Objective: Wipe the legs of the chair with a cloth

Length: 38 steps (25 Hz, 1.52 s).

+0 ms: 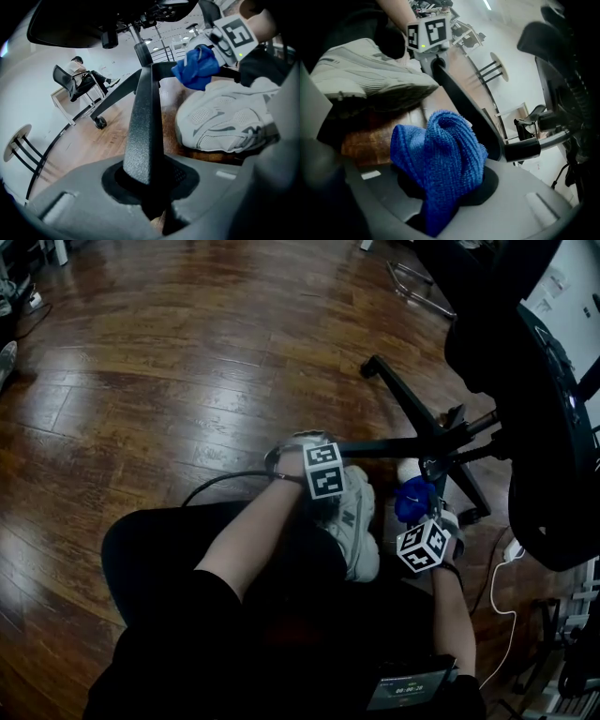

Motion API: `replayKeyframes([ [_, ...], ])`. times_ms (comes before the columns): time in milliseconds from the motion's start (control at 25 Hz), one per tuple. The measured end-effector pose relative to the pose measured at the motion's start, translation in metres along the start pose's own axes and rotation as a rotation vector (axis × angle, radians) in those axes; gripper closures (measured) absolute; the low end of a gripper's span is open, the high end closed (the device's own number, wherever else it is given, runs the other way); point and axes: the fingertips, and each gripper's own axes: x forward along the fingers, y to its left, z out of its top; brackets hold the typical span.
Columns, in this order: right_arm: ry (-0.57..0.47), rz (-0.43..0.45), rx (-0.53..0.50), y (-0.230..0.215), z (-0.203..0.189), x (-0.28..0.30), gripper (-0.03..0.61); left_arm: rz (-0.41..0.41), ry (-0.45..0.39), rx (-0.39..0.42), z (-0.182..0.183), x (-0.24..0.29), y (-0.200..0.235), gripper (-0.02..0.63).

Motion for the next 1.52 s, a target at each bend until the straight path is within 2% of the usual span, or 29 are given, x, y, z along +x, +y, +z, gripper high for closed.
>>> replayKeyframes([
  [280, 0.034, 0.131, -0.044, 0.073, -0.022, -0.044, 0.477, -0.002, -0.001, -0.013, 0.001, 0.000, 0.001, 0.535],
  [560, 0.070, 0.125, -0.047, 0.079, -0.026, -0.045, 0.476, -0.004, -0.004, -0.003, 0.002, 0.000, 0.001, 0.535],
  [680, 0.083, 0.114, -0.050, 0.066, -0.022, -0.034, 0.474, 0.004, 0.003, -0.002, 0.001, 0.000, 0.002, 0.535],
  [1200, 0.106, -0.075, -0.016, -0.059, 0.010, 0.042, 0.474, 0.030, 0.019, 0.060, 0.000, 0.004, 0.009, 0.537],
  [1360, 0.074, -0.069, 0.030, -0.074, 0.017, 0.046, 0.474, 0.031, 0.015, 0.067, 0.001, 0.005, 0.010, 0.537],
  [1520, 0.063, -0.049, 0.029, -0.063, 0.014, 0.040, 0.474, 0.029, 0.017, 0.065, 0.000, 0.005, 0.008, 0.537],
])
